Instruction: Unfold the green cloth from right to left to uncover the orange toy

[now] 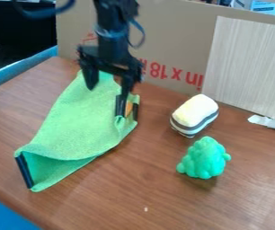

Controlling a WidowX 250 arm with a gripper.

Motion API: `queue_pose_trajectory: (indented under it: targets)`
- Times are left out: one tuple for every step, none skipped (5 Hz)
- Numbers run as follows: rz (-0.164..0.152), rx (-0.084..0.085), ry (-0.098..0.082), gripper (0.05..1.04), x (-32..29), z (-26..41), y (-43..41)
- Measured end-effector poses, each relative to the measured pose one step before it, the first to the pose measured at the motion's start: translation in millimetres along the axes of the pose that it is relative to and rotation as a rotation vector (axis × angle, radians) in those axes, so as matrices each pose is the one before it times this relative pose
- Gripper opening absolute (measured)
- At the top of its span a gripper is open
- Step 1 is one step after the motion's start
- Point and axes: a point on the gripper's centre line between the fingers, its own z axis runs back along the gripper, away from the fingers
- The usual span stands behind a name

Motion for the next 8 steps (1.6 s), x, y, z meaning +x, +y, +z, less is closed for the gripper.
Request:
queue_pose_trajectory:
  targets:
    - [-0.0103, 0.0535, 0.0332, 1.000, -2.47, -21.41, -10.72]
    - [0.0154, 0.0206, 0.0282, 1.000, 1.15, -14.28, -4.00]
    - [0.0136, 0.0074, 0.0166, 0.973, 2.37, -8.48, -1.23]
    - [-0.0007, 0.0012, 0.0085, 0.706, 0.48, -2.47, 4.79]
    - [0.0027, 0.0038, 0.0020, 0.405, 0.01, -0.51, 2.64]
    - [-0.0194, -0.0116, 0.0057, 0.173, -1.08, -0.42, -1.37]
    - [0.0039, -0.0584, -0.0237, 0.078, 1.66, 15.56, 10.87]
    - [0.0379, -0.0663, 0.0052, 0.066, -2.92, 14.28, 22.68]
